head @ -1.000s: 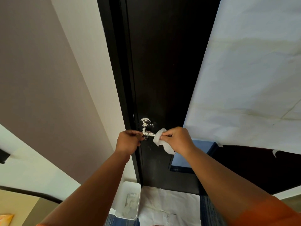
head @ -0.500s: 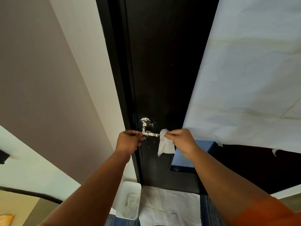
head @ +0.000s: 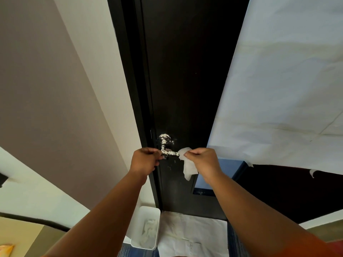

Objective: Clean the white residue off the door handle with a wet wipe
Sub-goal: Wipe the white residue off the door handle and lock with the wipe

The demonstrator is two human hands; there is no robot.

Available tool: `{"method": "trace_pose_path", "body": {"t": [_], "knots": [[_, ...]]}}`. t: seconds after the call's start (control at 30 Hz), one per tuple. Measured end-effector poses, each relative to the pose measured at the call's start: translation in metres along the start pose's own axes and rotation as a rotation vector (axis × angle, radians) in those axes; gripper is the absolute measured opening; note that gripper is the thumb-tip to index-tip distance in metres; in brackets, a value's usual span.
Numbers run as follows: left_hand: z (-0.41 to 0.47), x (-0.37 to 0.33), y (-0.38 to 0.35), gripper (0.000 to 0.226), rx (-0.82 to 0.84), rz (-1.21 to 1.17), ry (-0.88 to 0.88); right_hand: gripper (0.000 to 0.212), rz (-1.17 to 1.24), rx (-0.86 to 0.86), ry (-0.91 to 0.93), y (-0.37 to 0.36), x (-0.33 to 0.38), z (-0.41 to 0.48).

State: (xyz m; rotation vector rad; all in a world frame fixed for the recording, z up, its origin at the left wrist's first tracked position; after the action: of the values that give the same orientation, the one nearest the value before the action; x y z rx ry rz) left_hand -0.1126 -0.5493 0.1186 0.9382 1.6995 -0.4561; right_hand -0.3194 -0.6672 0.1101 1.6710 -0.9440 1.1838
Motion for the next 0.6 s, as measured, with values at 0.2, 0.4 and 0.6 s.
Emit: {"method": "trace_pose_path", "body": {"t": [0.2,0.4,0.6], "knots": [[-0.003,-0.001,-0.001,0.007,0.010,-0.019,0.019,0.017,0.412,0.002,-0.244,0.014,-0.036,-0.002],[-0.004,0.002,0.000,0.007,0.006,-0.029,0.020,0.031,0.410,-0.192,-0.423,0.039,-0.087,-0.020],[-0.020,0.028,-0.002,0.022,-0.064,-0.116,0.065,0.032,0.370,-0.187,-0.439,0.045,-0.093,-0.029]]}}
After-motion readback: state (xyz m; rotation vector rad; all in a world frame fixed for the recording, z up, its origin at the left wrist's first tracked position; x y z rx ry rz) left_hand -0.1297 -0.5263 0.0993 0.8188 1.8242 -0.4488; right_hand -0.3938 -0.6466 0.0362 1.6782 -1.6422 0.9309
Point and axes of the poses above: each hand's wrist, its own z-axis towards the middle knuckle, its own y-axis out of the back of the hand, x = y × z, the point moved 7 cm from there along z, towards the middle knuckle, and after that the axes turned 1 degree about z, right-handed, at the moved point
